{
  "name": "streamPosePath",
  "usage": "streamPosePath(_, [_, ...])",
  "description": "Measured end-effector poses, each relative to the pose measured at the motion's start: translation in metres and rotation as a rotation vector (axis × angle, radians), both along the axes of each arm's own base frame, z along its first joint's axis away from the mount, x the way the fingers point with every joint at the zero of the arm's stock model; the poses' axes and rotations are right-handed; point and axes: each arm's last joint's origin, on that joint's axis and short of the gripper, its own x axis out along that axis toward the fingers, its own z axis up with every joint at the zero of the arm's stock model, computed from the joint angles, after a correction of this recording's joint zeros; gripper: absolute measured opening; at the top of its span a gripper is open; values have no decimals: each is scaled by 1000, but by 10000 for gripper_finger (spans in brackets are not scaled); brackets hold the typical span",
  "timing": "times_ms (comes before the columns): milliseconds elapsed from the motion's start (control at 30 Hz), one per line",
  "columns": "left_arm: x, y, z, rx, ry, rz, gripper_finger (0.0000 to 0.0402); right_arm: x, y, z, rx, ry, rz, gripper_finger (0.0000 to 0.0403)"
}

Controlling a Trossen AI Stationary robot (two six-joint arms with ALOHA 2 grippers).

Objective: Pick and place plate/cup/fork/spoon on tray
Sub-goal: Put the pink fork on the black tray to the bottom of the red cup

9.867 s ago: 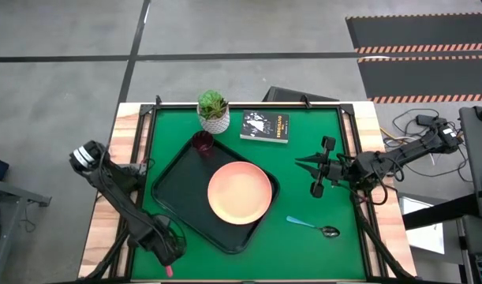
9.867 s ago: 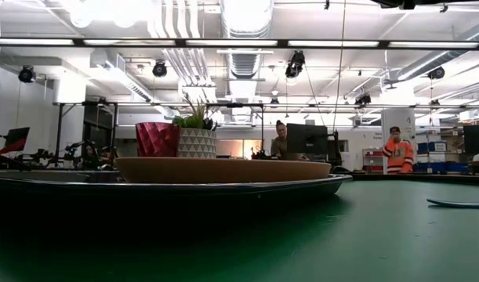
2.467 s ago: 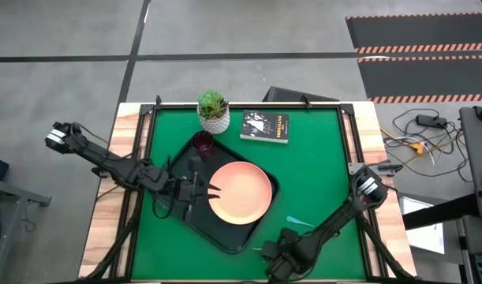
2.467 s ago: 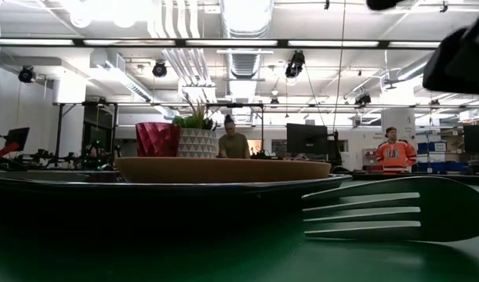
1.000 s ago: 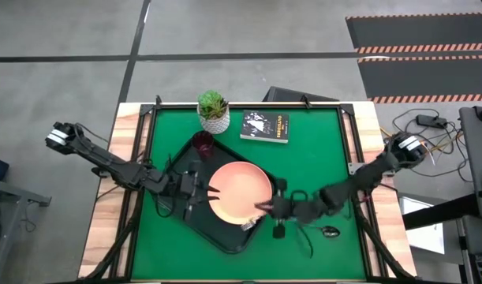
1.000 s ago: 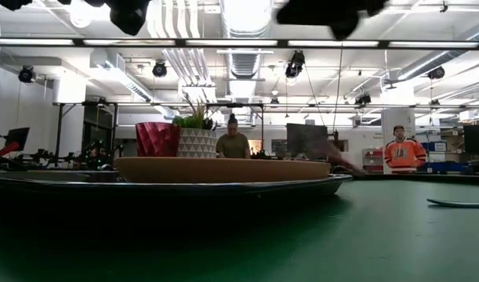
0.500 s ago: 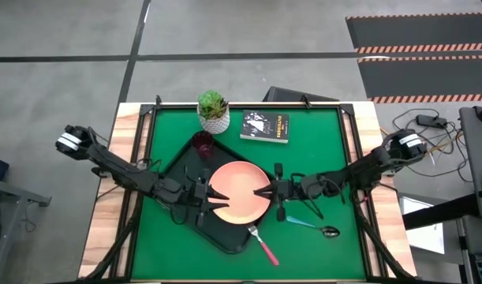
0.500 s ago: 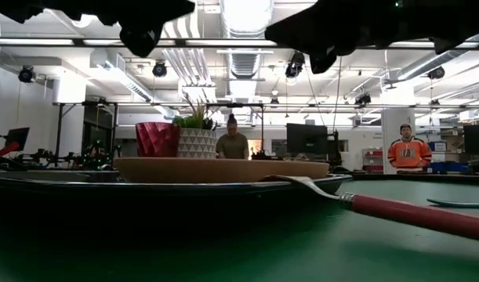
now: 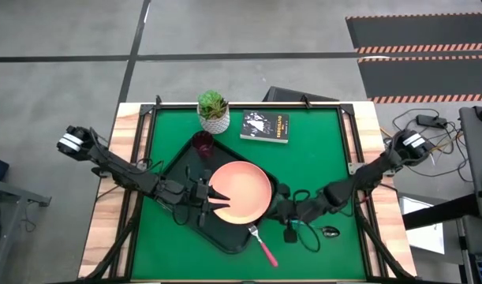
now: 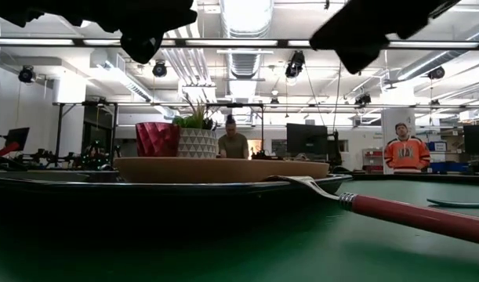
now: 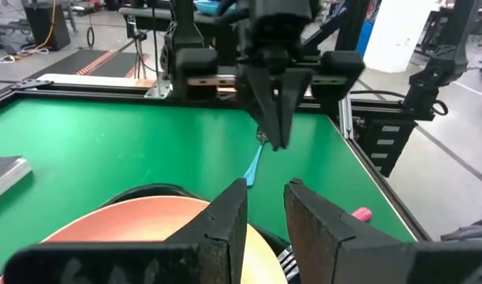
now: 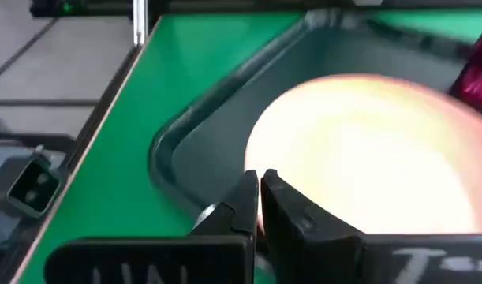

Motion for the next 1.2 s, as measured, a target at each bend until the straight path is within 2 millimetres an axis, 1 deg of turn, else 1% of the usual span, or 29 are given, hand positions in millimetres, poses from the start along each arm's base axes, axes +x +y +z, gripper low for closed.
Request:
streamPosePath(233, [0, 0, -1, 1, 2, 0, 68, 0, 29, -1, 23, 103, 1, 8])
streamPosePath(367, [0, 0, -1, 2, 3, 0, 68, 5, 45, -3, 47, 186, -21, 8])
streamPosePath(467, [0, 0, -1, 3, 5, 0, 68, 12, 60, -3, 62, 238, -37, 8])
streamPosePath(667, [-1, 0, -3, 6, 10, -1, 68, 28, 92, -13, 29, 412, -97, 8])
streamPosePath(767, [-1, 1, -3, 24, 9, -3, 68, 35, 102, -19, 30, 502, -177, 9])
streamPosePath(867, [-1, 0, -3, 81, 4, -13, 68, 43, 111, -24, 61, 558, -250, 11])
streamPosePath(967, [-1, 0, -2, 121, -2, -20, 68, 50, 119, -28, 89, 570, -271, 23])
streamPosePath(1033, [-1, 0, -2, 145, -3, -23, 68, 53, 122, -30, 110, 574, -292, 39])
streamPosePath(1200, [-1, 1, -2, 215, -9, -33, 68, 55, 125, -37, 174, 585, -369, 100])
